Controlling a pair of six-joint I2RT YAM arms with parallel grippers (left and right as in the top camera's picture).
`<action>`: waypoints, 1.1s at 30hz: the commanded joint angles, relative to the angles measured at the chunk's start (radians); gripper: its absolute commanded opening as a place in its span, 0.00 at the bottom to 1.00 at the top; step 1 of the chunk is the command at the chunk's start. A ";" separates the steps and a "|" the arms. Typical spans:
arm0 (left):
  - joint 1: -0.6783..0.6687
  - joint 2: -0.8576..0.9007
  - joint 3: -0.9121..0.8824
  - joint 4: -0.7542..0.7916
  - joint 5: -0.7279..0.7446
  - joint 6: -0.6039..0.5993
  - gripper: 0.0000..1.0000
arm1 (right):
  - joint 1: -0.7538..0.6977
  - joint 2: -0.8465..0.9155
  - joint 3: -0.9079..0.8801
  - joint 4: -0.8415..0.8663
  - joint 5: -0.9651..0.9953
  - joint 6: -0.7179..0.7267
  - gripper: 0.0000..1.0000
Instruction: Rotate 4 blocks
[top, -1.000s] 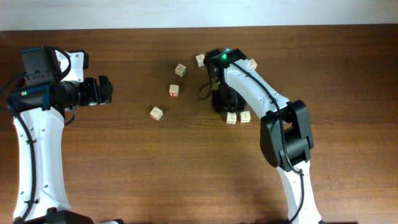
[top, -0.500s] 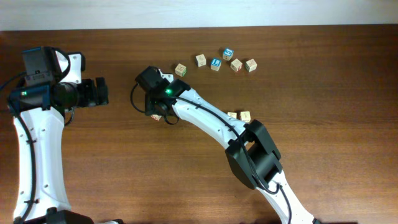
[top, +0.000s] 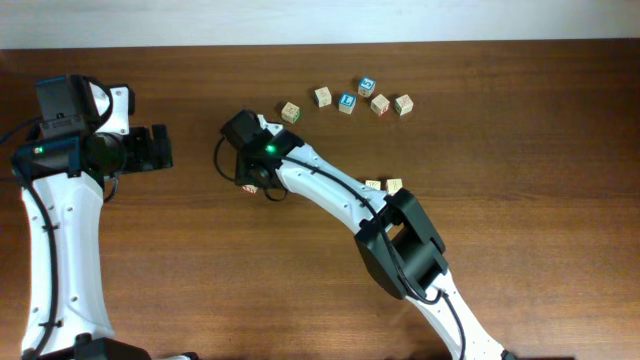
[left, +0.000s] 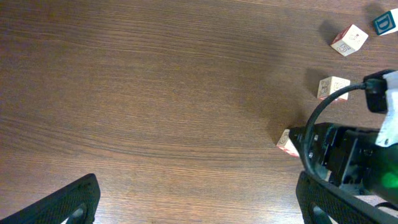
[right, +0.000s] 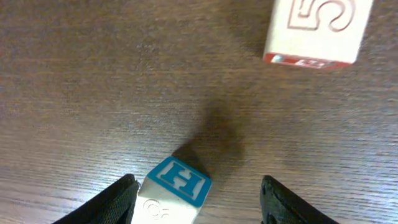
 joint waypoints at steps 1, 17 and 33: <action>0.003 0.005 0.019 0.000 -0.007 -0.013 0.99 | 0.014 0.041 0.006 -0.002 -0.008 0.009 0.64; 0.003 0.005 0.019 0.001 -0.007 -0.013 0.99 | -0.143 0.019 0.059 -0.446 -0.049 -0.363 0.40; 0.003 0.005 0.019 0.006 0.001 -0.013 0.99 | -0.257 0.019 0.061 -0.667 0.024 -0.364 0.51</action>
